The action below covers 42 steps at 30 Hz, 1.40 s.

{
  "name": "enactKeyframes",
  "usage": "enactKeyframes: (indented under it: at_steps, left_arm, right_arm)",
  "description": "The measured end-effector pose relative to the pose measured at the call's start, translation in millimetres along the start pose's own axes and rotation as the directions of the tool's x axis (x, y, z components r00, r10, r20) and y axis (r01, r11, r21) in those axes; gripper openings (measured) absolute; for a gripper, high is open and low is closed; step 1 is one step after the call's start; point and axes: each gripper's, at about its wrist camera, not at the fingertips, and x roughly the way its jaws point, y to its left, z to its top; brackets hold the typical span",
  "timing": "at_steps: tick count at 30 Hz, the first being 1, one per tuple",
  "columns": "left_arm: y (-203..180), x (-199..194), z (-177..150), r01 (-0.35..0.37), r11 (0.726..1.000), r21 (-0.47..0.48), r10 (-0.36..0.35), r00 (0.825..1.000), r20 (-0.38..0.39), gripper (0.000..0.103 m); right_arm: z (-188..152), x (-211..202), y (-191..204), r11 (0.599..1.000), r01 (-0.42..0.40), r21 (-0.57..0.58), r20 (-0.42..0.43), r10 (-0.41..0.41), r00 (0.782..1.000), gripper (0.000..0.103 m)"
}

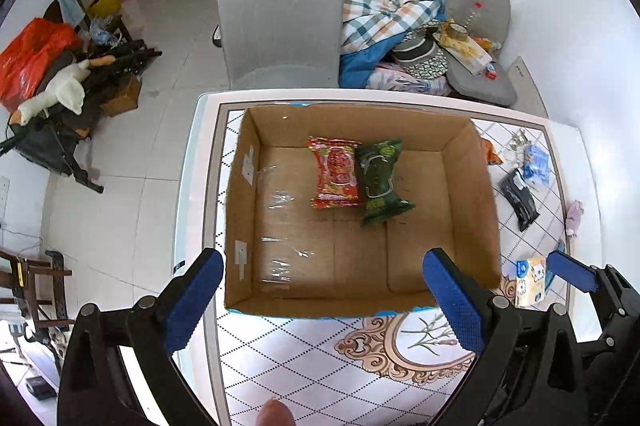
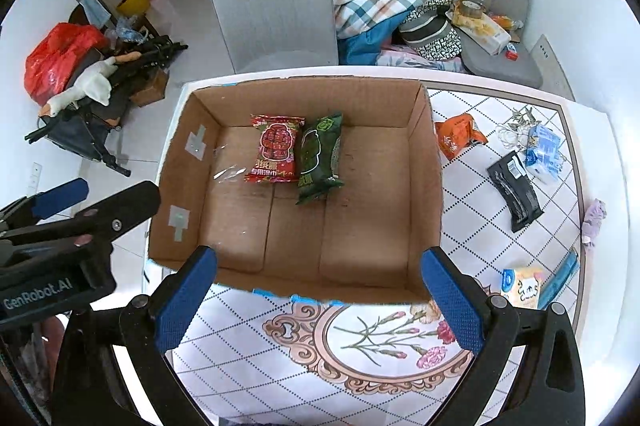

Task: Organize soft objects
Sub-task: 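Grasp the black bag with left gripper while right grasps blue wet-wipe pack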

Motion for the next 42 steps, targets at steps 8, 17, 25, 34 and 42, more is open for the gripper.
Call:
enactKeyframes:
  at_steps: [8, 17, 25, 34, 42]
  left_arm:
    - [-70.5, -27.5, 2.7, 0.066, 0.996, 0.052, -0.066, 0.998, 0.013, 0.102]
    - [-207.0, 23.6, 28.9, 0.196, 0.98, 0.039, -0.192, 0.977, -0.097, 0.102]
    - [-342.2, 163.3, 50.5, 0.253, 0.967, -0.021, -0.244, 0.903, -0.355, 0.1]
    - [-400.5, 303.2, 62.2, 0.101, 0.994, -0.035, -0.105, 0.848, -0.519, 0.098]
    - [-421.1, 325.9, 48.1, 0.06, 0.993, 0.098, -0.001, 0.861, -0.509, 0.087]
  right_arm:
    - [-11.7, -29.8, -68.6, 0.989, -0.083, 0.122, 0.023, 0.081, 0.996, 0.103]
    - [-32.2, -54.7, -255.8, 0.93, -0.021, 0.366, 0.042, 0.006, 0.999, 0.103]
    - [-30.7, -16.6, -425.6, 0.853, 0.054, 0.519, -0.036, -0.041, 0.999, 0.103]
    - [-2.9, 56.2, -498.6, 0.844, 0.067, 0.532, -0.125, 0.0, 0.992, 0.103]
    - [50.3, 113.9, -493.5, 0.875, 0.041, 0.483, -0.179, 0.053, 0.982, 0.103]
